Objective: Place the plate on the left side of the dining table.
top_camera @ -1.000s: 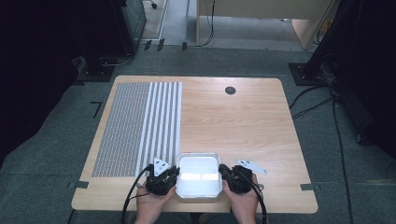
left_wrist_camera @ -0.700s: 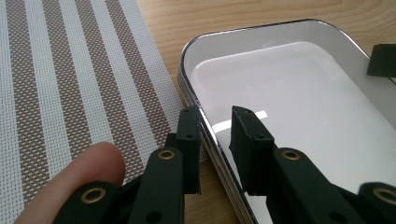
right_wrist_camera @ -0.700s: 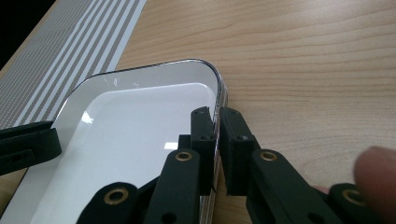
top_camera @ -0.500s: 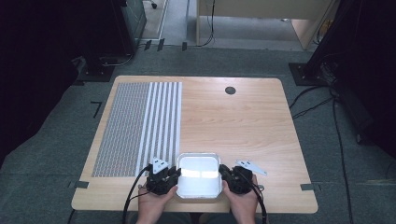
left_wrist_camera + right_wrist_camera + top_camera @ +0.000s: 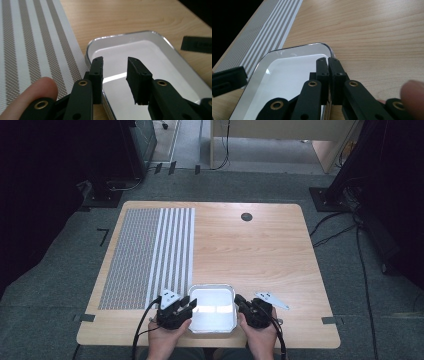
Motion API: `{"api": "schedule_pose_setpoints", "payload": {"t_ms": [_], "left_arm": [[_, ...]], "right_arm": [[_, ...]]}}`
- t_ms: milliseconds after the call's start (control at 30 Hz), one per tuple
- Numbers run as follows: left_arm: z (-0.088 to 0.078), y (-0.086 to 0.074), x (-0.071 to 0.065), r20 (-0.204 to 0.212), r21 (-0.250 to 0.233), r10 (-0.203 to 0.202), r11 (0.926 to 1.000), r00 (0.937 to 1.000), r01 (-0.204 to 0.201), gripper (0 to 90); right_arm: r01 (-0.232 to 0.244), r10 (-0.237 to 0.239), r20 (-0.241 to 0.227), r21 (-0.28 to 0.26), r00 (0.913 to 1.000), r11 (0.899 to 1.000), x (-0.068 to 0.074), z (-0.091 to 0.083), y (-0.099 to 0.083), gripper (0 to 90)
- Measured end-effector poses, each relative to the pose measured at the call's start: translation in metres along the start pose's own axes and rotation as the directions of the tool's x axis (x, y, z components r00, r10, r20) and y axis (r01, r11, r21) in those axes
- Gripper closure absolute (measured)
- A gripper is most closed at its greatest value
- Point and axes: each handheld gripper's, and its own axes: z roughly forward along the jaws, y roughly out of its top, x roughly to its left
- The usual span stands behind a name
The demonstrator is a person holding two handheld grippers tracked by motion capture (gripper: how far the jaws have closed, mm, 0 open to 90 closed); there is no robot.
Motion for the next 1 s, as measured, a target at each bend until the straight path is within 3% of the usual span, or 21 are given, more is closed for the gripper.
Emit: {"api": "schedule_pose_setpoints", "payload": {"t_ms": [200,267,433,600,800,1000], "left_arm": [[0.006,-0.004,0.006,-0.016,0.078,-0.003,0.9969,0.9999,0.004,67.2],[0.009,-0.007,0.003,-0.029,0.099,0.016,0.995,0.9994,-0.013,67.2],[0.009,-0.007,0.002,-0.026,0.095,0.018,0.9954,0.9995,-0.015,69.8],[0.01,-0.007,0.002,-0.03,0.099,0.025,0.9948,0.9992,-0.022,69.3],[0.012,-0.007,0.002,-0.029,0.105,0.029,0.9942,0.9992,-0.025,68.6],[0.01,-0.006,-0.001,-0.031,0.092,0.034,0.9952,0.9989,-0.031,65.1]], "right_arm": [[-0.006,0.006,0.006,0.026,1.0,1.0,-0.002,0.004,-0.001,87.0],[0.003,-0.003,0.005,0.038,1.0,0.999,-0.002,0.005,-0.002,86.5],[-0.054,0.055,-0.017,0.048,0.9984,0.997,-0.006,0.005,-0.001,87.8],[-0.057,0.058,-0.028,0.037,0.9979,0.998,-0.006,0.002,-0.001,86.7],[0.027,-0.029,0.054,0.033,0.9981,0.999,0.006,0.005,-0.005,86.6],[-0.043,0.044,0.079,-0.015,0.9959,0.999,0.009,-0.001,-0.004,89.5]]}}
